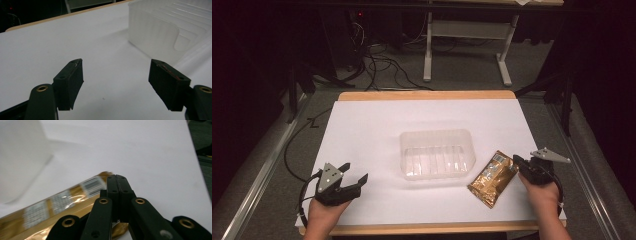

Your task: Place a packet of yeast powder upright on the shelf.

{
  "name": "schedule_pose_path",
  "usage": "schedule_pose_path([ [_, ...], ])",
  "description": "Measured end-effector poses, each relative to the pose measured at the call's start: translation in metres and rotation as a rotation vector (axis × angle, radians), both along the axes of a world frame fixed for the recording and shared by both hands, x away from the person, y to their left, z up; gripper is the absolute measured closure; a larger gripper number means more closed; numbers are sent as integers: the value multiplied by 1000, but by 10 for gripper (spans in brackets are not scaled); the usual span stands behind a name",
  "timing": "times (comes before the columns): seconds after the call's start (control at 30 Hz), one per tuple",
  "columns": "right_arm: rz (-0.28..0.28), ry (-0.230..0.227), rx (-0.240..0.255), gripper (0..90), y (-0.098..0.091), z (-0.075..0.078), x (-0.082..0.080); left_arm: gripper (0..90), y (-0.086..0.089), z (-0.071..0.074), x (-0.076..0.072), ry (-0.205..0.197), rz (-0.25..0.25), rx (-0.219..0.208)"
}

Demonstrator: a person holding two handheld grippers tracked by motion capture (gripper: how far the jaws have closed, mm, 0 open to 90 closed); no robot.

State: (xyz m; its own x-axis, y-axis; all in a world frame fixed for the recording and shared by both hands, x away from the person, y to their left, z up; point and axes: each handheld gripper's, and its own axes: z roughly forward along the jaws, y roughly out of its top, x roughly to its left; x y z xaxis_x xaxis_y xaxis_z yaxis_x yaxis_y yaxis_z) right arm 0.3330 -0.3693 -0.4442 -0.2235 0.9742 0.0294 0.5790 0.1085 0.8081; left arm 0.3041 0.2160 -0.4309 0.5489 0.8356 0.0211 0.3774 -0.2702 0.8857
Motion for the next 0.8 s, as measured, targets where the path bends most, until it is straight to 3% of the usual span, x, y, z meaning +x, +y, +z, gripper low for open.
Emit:
schedule_pose_path([
  [0.07, -15, 26, -34, 900, -5, -5, 12, 285, 4, -1, -5, 2, 13, 5],
  [0.2, -33, 63, -33, 900, -13, -12, 25, 285, 9, -1, -10, 4, 29, 6],
  [0.37, -22, 148, 17, 900, -24, -25, 37, 287, 9, -3, -12, 13, 31, 4],
  [0.53, 13, 165, 28, 900, -24, -26, 29, 286, 4, -2, -9, 6, 12, 10],
  [0.67, 40, 177, 82, 900, -28, -27, 14, 286, -2, -1, -4, 7, -10, 7],
  [0.8, 47, 182, 97, 900, -29, -28, 6, 286, -9, -1, 1, 4, -31, 7],
])
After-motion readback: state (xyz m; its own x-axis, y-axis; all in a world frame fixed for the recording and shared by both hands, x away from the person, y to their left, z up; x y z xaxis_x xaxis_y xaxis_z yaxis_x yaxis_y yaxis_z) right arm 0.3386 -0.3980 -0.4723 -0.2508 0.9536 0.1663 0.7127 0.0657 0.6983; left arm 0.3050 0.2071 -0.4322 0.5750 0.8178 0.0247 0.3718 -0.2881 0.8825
